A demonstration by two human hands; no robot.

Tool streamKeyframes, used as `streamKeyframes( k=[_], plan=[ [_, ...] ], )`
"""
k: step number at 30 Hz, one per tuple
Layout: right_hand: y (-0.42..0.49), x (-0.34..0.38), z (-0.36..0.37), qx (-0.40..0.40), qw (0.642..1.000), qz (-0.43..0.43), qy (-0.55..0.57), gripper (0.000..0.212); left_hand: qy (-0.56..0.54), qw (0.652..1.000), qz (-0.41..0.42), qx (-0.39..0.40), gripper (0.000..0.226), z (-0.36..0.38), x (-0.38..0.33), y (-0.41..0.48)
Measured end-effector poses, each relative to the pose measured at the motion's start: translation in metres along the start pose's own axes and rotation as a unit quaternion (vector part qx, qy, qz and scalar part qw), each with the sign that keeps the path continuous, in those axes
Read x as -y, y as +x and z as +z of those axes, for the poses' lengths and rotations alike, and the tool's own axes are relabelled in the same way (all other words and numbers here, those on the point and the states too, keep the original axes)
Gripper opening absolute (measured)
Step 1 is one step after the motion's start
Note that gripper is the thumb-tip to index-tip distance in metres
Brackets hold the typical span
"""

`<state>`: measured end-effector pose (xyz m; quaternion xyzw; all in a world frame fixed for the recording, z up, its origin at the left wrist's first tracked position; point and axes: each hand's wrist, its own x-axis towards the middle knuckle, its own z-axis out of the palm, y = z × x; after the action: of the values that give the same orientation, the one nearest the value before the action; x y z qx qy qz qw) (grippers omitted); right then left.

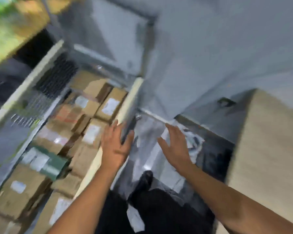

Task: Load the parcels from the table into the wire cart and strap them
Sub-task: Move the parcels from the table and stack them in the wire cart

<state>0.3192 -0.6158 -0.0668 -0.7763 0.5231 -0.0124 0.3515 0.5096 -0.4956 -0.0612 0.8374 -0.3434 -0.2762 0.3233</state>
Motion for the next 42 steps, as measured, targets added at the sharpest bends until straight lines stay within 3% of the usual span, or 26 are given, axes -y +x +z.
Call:
streamKeyframes(
  k=[5, 8, 11, 17, 19, 21, 25, 31, 35, 40, 42],
  plan=[
    [-0.051, -0.131, -0.144, -0.192, 0.97, 0.142, 0.048, 0.063, 0.009, 0.972, 0.158, 0.175, 0.074, 0.126, -0.163, -0.013],
    [-0.099, -0.195, -0.204, -0.309, 0.913, 0.241, 0.112, 0.065, 0.015, 0.928, 0.248, 0.277, 0.074, 0.195, -0.235, -0.029],
    [-0.146, -0.249, -0.242, -0.396, 0.852, 0.307, 0.152, 0.084, -0.015, 0.892, 0.255, 0.373, 0.072, 0.267, -0.302, -0.046],
    [-0.241, -0.339, -0.27, -0.496, 0.73, 0.432, 0.187, 0.068, -0.032, 0.814, 0.313, 0.489, 0.079, 0.395, -0.401, -0.098],
    [-0.263, -0.364, -0.273, -0.527, 0.68, 0.471, 0.196, 0.072, -0.021, 0.785, 0.331, 0.524, 0.083, 0.439, -0.431, -0.114],
    [-0.276, -0.39, -0.272, -0.534, 0.656, 0.499, 0.191, 0.081, -0.003, 0.764, 0.354, 0.54, 0.082, 0.485, -0.459, -0.128],
    [-0.276, -0.452, -0.269, -0.531, 0.634, 0.534, 0.177, 0.075, 0.011, 0.769, 0.369, 0.522, 0.083, 0.576, -0.525, -0.153],
    [-0.224, -0.507, -0.228, -0.388, 0.671, 0.627, 0.079, 0.073, 0.005, 0.79, 0.353, 0.501, 0.103, 0.682, -0.594, -0.167],
    [-0.214, -0.524, -0.208, -0.37, 0.66, 0.654, 0.027, 0.075, 0.002, 0.796, 0.324, 0.511, 0.116, 0.738, -0.606, -0.166],
    [-0.215, -0.523, -0.209, -0.363, 0.659, 0.657, 0.033, 0.075, -0.035, 0.813, 0.237, 0.531, 0.111, 0.757, -0.599, -0.177],
    [-0.216, -0.523, -0.211, -0.365, 0.661, 0.655, 0.037, 0.074, -0.049, 0.817, 0.231, 0.526, 0.09, 0.749, -0.588, -0.172]
  ],
)
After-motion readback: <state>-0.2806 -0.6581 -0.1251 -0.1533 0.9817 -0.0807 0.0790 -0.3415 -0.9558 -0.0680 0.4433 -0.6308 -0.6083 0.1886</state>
